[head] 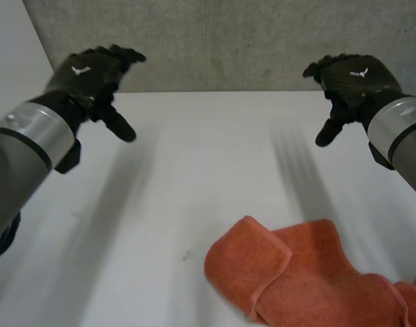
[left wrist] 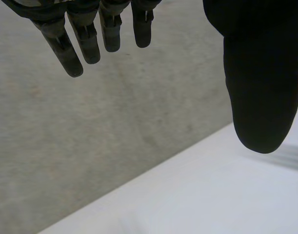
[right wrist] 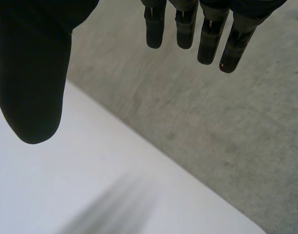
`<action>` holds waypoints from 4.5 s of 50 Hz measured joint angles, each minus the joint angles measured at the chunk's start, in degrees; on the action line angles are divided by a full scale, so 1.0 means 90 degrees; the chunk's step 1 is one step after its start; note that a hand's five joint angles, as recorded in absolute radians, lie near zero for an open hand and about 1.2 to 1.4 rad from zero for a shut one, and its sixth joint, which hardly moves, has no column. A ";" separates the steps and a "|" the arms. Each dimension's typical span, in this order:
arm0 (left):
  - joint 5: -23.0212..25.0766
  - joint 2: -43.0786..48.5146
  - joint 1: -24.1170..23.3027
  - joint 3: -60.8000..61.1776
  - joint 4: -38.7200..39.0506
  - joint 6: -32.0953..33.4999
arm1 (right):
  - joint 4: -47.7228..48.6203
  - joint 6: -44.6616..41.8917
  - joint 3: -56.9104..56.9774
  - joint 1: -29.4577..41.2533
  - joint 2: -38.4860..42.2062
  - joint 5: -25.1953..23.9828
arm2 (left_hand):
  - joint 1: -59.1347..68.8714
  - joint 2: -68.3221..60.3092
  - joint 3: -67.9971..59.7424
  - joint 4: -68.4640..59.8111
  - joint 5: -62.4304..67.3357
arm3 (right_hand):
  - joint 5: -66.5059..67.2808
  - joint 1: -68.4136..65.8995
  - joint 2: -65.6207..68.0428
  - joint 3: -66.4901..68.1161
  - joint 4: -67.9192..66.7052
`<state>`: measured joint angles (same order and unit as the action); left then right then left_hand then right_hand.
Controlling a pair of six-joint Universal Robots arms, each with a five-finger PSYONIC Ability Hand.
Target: Fold the laundry
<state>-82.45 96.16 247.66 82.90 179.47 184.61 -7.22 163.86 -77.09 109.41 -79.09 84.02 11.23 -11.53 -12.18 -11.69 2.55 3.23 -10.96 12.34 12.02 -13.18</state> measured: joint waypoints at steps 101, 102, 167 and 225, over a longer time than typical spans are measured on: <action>-0.1500 0.1021 -0.0178 0.0358 0.1658 0.2280 | 0.2353 -0.1227 -0.0975 0.1436 0.0430 -0.0883 | 0.5556 -0.6336 -0.6226 -0.6291 0.5820 | 0.5791 -0.5010 0.6083 0.6122 -0.6094; -0.1505 0.0976 -0.0188 0.0326 0.1651 0.2211 | 0.2370 -0.1066 -0.0843 0.1389 0.0374 -0.0855 | 0.5556 -0.6336 -0.6226 -0.6292 0.5820 | 0.5791 -0.5010 0.6083 0.6122 -0.6095; 0.2699 0.3456 -0.0415 -0.1171 -0.1106 0.0618 | 0.0141 -0.1644 -0.1722 0.0717 -0.0299 -0.3609 | 0.1805 -0.1652 -0.1577 -0.1530 0.1436 | 0.5901 -0.5010 0.6083 0.6163 -0.6123; 0.0200 0.2183 -0.0692 0.1637 0.1779 0.0996 | 0.0673 -0.1315 -0.0652 0.0506 0.2295 -0.2986 | 0.3985 -0.4044 -0.4072 -0.4101 0.4016 | 0.5916 -0.5010 0.6139 0.6206 -0.6124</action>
<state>-80.65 115.81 241.43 97.63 195.48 193.58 -1.16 152.03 -82.96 113.97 -58.43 57.15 47.10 -47.92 -48.83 -48.60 38.69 56.47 -56.05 67.59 67.87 -68.29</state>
